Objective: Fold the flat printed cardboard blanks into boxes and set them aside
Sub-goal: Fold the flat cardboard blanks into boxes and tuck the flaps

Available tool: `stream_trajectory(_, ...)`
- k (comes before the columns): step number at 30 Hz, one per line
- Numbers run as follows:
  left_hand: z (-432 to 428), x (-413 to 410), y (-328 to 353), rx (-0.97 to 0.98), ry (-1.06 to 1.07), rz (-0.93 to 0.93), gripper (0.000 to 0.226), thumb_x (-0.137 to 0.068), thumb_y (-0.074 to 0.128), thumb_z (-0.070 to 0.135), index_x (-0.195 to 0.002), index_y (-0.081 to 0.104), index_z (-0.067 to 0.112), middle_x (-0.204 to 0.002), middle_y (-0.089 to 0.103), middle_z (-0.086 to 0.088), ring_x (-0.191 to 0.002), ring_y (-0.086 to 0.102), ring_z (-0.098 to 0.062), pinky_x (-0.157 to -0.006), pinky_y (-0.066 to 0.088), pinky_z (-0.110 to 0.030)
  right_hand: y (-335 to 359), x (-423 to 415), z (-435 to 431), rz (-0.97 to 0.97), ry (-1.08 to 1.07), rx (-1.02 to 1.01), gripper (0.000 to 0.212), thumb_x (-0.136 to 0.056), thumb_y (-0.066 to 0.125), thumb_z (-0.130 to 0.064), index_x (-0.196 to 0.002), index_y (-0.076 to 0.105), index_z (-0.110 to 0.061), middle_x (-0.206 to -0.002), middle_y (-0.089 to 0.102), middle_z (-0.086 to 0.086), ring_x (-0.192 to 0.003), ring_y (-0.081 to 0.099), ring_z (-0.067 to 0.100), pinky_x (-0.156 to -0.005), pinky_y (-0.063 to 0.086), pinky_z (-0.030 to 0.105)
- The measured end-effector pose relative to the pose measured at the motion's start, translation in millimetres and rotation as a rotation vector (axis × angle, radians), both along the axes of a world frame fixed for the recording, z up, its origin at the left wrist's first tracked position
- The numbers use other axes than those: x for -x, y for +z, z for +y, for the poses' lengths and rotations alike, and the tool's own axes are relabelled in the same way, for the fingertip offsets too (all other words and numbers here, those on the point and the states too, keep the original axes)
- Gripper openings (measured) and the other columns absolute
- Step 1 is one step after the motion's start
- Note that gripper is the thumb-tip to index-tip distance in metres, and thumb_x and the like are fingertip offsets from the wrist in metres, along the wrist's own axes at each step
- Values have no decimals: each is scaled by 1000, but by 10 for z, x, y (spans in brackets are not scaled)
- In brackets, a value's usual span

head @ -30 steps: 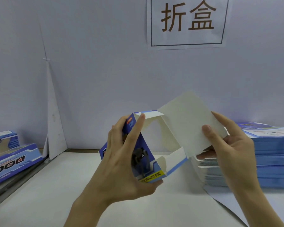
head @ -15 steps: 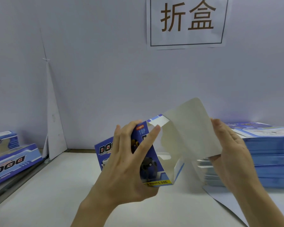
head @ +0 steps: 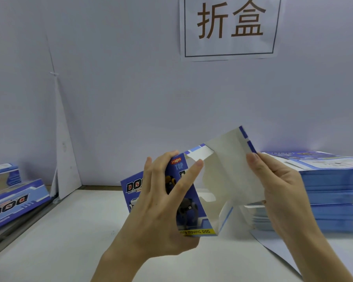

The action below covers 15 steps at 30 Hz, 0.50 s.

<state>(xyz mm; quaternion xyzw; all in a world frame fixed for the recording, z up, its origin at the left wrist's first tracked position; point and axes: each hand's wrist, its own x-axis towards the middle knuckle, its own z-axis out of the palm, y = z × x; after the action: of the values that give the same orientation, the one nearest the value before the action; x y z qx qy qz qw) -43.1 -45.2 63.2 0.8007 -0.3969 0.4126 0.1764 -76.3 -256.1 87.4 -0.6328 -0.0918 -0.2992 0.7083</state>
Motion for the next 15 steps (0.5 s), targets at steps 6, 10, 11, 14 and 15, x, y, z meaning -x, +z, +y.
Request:
stream_trajectory(6, 34, 6, 31, 43, -6, 45, 114, -55, 74, 52, -148, 12, 31, -148, 15, -4, -136, 22, -22, -90, 49, -61, 43, 37, -2, 126, 108, -24, 31, -74, 59, -46, -84, 77, -24, -78, 70, -3, -64, 61, 10, -55, 45, 25)
stream_trajectory(10, -14, -11, -3, 59, 43, 108, 124, -56, 77, 54, -150, -1, 33, -147, 16, -5, -136, 26, -27, -96, 46, -57, 26, 48, 186, 91, 90, 103, 25, -91, 52, -37, -89, 77, -30, -80, 72, -6, -70, 64, 7, -56, 47, 15)
stream_trajectory(11, -26, -8, -7, 77, 52, 132, 127, -55, 78, 56, -150, -5, 36, -147, 15, -3, -135, 27, -30, -97, 45, -57, 7, 42, 242, 52, 64, 137, 27, -95, 49, -33, -94, 76, -30, -84, 74, -7, -74, 65, 5, -59, 48, 13)
stream_trajectory(14, -59, -3, -12, 160, 47, 120, 132, -53, 73, 60, -149, -16, 39, -147, 15, 1, -142, 14, -14, -107, 32, -62, -50, 39, 422, -44, 15, 226, 28, -93, 48, -34, -111, 69, -37, -97, 75, -9, -90, 68, 8, -76, 53, 20)
stream_trajectory(15, -71, 1, -5, 188, 38, 114, 132, -53, 71, 61, -148, -19, 38, -147, 16, 0, -142, 8, -5, -111, 21, -59, -77, 37, 475, -53, 0, 259, 27, -94, 49, -32, -113, 66, -42, -100, 74, -7, -93, 68, 12, -83, 54, 27)
